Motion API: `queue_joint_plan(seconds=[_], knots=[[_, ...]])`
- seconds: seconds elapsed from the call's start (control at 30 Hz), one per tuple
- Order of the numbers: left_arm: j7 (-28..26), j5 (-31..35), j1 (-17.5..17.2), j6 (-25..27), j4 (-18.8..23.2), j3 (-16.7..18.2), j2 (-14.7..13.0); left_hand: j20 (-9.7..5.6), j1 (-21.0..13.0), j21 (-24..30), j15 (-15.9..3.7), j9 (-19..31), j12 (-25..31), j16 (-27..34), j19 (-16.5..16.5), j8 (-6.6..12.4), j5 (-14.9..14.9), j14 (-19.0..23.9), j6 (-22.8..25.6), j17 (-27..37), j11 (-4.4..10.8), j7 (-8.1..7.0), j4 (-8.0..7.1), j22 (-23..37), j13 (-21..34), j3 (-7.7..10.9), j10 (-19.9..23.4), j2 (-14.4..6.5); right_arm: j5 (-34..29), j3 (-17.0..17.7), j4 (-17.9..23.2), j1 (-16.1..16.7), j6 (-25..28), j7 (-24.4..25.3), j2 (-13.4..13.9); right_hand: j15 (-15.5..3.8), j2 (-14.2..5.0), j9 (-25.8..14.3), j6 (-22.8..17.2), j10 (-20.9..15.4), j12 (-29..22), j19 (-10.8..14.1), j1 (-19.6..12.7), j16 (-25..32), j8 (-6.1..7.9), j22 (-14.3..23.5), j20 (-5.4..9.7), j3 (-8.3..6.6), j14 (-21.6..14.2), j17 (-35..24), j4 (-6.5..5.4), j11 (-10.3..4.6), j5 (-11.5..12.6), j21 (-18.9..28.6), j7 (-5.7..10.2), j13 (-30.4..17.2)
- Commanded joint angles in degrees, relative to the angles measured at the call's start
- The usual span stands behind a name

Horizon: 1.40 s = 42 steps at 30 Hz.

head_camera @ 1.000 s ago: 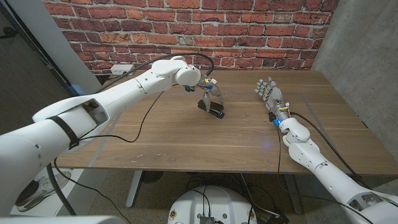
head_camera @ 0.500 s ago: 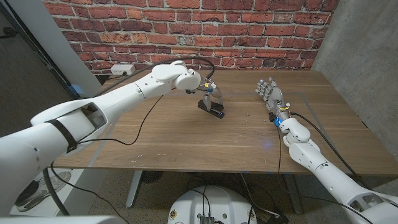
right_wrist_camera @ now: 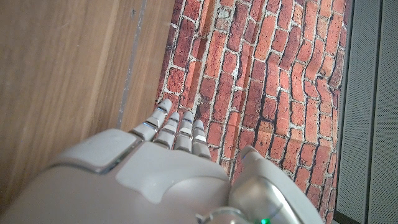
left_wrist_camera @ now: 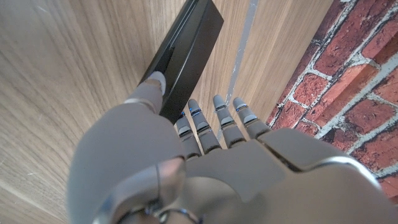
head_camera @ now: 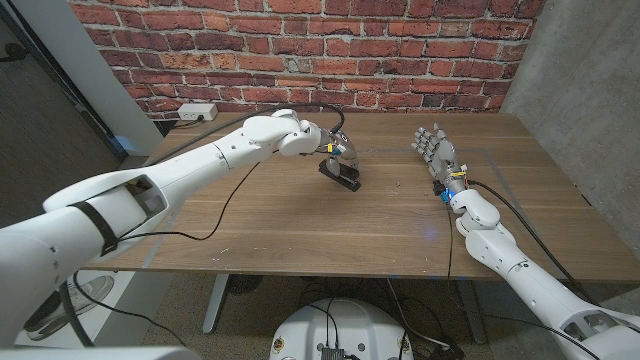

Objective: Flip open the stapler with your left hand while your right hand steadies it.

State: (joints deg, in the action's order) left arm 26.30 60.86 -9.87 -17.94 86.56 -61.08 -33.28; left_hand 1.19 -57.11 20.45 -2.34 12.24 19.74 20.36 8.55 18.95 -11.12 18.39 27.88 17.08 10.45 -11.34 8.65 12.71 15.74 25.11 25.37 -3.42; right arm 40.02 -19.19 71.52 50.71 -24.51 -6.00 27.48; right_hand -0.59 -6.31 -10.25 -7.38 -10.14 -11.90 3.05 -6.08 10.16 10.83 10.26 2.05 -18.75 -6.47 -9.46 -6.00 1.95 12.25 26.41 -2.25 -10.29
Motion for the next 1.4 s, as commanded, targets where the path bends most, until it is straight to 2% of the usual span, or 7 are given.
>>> queue_joint_plan(seconds=[0.03, 0.33, 0.47, 0.53, 0.67, 1.0, 1.4], knots=[[-6.26, 6.05, -2.02, 0.77, 0.82, -0.26, -1.14, -0.47, -3.33, 2.89, -9.81, 0.01, 1.56, 2.84, 3.72, 1.36, 0.26, 3.24, 2.87, 3.31, -0.06, -0.23, 0.49, 1.25, 1.29, -1.25, 1.96, -0.51, -0.36, 0.0, -0.45, -0.42, 0.02, 0.37, -0.03, 0.07, -0.06, -0.09, -0.42, -0.6, -0.43, 0.33, -0.5, 0.21, 0.22, 0.16, 1.79, -0.06, -0.55, -0.11, 0.24, 0.12, -0.12, -0.06, -0.15, -0.16], [-7.18, 8.33, -2.59, 1.54, -0.67, -1.11, -0.79, -2.17, -6.25, 9.23, -10.71, -0.47, 2.94, 6.19, 9.53, 2.51, 0.38, 10.61, 6.9, 6.9, 0.46, 0.5, 0.08, 4.25, 1.92, -3.56, 5.77, -0.22, -0.38, 0.18, -0.75, -0.79, -0.25, 0.55, -0.17, 0.07, -0.02, -0.09, -0.81, -0.78, -0.42, 0.72, -0.63, 0.27, 0.28, 0.16, 1.83, -0.09, -0.97, -0.12, 0.39, 0.04, -0.14, -0.15, -0.2, -0.15], [-10.76, 8.52, -3.31, 1.87, -1.74, -1.03, -0.97, -2.6, -8.82, 15.52, -11.21, -0.89, 4.64, 6.67, 11.8, 5.04, 0.55, 22.88, 15.98, 5.64, 0.77, 1.38, 0.16, 7.61, 0.4, -3.0, 17.01, -0.94, -0.57, 0.17, -0.87, -1.07, -0.13, 0.78, -0.15, -0.03, -0.02, -0.1, -0.92, -0.89, -0.44, 0.96, -0.61, 0.32, 0.29, 0.16, 1.91, -0.09, -1.17, -0.13, 0.38, 0.02, -0.16, -0.15, -0.19, -0.15], [-13.1, 8.27, -3.68, 2.06, -2.14, -0.69, -1.09, -2.06, -13.35, 19.09, -11.5, -0.82, 6.14, 9.64, 11.97, 7.13, 0.8, 29.29, 22.54, 8.56, 0.72, 3.99, 0.9, 9.23, 1.28, -3.06, 22.92, -2.42, -0.48, 0.09, -1.09, -1.33, -0.02, 0.55, -0.24, -0.07, -0.03, -0.1, -1.0, -0.96, -0.45, 0.99, -0.61, 0.3, 0.31, 0.16, 1.93, -0.09, -1.2, -0.14, 0.38, 0.0, -0.16, -0.18, -0.19, -0.15], [-16.66, 8.07, -4.11, 2.45, -2.44, -0.17, -1.4, -1.26, -16.62, 24.46, -11.47, -0.64, 9.17, 12.34, 13.21, 8.86, 0.99, 34.49, 28.52, 12.89, 0.58, 5.4, 0.48, 11.17, 3.94, -4.48, 29.9, -2.94, -0.58, -0.17, -1.5, -1.79, 0.1, 0.38, -0.49, -0.1, -0.03, -0.1, -1.08, -1.07, -0.47, 1.04, -0.6, 0.31, 0.3, 0.17, 1.93, -0.09, -1.29, -0.15, 0.38, -0.01, -0.17, -0.23, -0.2, -0.15], [-23.44, 6.99, -6.88, 5.7, -1.51, 1.83, -2.48, 0.37, -14.97, 28.58, -10.93, -0.48, 9.18, 12.94, 12.98, 8.7, -0.3, 39.54, 29.94, 15.01, -0.9, 7.81, -1.1, 12.56, 4.01, -6.12, 34.12, -1.93, -0.7, -0.41, -1.46, -1.94, 0.27, 0.26, -0.57, -0.04, -0.06, -0.1, -1.13, -1.14, -0.43, 1.11, -0.63, 0.26, 0.25, 0.17, 1.93, -0.12, -1.38, -0.15, 0.41, -0.01, -0.18, -0.39, -0.23, -0.15], [-31.77, 1.12, -13.99, 15.12, 1.81, 7.87, -3.1, 1.04, -15.98, 30.17, -11.01, 0.76, 9.37, 12.67, 12.19, 9.74, -1.21, 41.4, 31.67, 15.75, -2.11, 9.74, -0.51, 13.08, 4.77, -5.89, 35.47, -1.97, -1.21, -0.33, 0.61, -0.8, 0.67, 1.35, 0.21, -0.06, -0.1, -0.1, -1.19, -1.16, -0.38, 1.22, -0.7, 0.21, 0.21, 0.17, 1.92, -0.17, -1.44, -0.15, 0.47, 0.03, -0.18, -0.54, -0.26, -0.15]])
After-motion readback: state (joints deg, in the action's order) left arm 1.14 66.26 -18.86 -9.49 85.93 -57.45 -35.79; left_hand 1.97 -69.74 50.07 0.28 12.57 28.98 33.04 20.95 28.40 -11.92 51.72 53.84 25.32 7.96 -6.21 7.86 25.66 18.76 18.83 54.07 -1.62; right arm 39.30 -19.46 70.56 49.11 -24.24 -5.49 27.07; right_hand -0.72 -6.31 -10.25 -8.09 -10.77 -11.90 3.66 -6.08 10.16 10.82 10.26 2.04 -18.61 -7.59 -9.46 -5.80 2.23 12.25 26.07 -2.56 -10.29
